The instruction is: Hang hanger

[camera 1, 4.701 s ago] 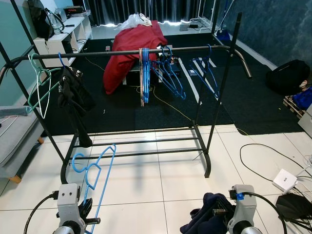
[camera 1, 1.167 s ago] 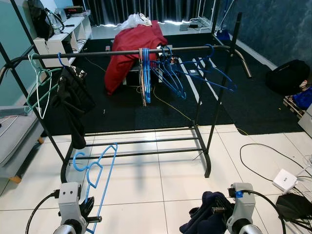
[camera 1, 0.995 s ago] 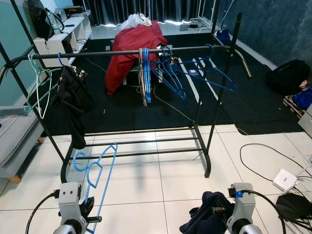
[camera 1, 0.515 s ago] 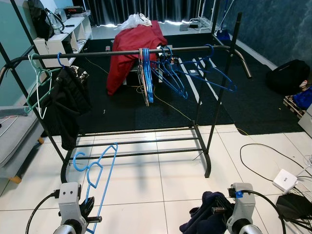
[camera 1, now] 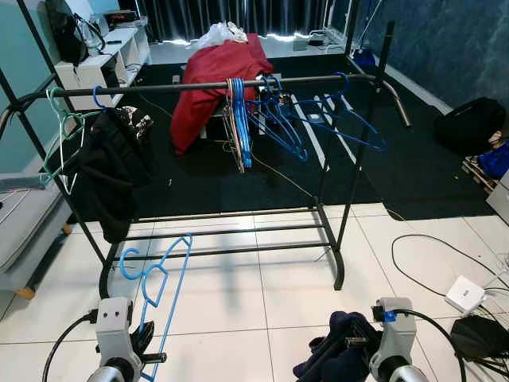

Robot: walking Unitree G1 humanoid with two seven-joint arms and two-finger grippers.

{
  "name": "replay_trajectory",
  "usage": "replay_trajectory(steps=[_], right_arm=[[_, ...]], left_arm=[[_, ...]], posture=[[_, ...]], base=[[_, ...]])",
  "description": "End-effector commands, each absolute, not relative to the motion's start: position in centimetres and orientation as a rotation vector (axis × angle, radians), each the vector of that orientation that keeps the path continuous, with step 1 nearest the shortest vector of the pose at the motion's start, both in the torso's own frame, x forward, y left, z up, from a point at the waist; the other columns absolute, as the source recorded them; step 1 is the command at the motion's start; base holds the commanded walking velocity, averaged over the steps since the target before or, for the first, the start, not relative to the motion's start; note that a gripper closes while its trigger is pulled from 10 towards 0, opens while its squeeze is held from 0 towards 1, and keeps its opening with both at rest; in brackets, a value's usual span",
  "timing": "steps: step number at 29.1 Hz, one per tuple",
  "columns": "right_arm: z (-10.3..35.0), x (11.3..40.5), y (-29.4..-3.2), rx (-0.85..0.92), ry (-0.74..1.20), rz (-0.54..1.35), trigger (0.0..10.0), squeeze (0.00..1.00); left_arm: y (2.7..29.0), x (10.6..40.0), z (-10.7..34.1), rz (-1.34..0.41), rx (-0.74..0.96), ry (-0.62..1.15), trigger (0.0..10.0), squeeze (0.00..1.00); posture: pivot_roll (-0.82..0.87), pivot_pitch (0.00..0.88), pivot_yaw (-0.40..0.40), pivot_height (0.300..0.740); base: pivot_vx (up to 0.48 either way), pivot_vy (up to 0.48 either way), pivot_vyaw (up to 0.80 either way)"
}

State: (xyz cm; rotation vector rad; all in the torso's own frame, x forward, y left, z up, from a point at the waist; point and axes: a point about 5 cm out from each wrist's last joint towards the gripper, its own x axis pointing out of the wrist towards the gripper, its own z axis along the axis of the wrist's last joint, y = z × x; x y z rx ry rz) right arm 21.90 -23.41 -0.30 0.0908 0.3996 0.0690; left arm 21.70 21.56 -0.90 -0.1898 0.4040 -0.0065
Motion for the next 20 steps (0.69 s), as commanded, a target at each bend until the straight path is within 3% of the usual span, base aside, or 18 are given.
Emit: replay_trajectory(steps=[1,20], right_arm=[[-0.27,22.05,-23.29,0.102,0.397,0.064,10.0,0.00],[-0.20,22.12,-23.25,0.102,0.395,0.066,10.0,0.00]], left_arm=[[21.88,21.61,-1.04,0.003,-0.193,0.415,10.0,0.00],[21.92,21.68,-0.98,0.004,-0.191,0.413,10.0,0.00]], posture=[[-0.01,0.061,0.034,0.735],[-0.01,0.066,0.035,0.735]], base=[[0.000,0.000,0.00],[0.000,0.000,0.00]])
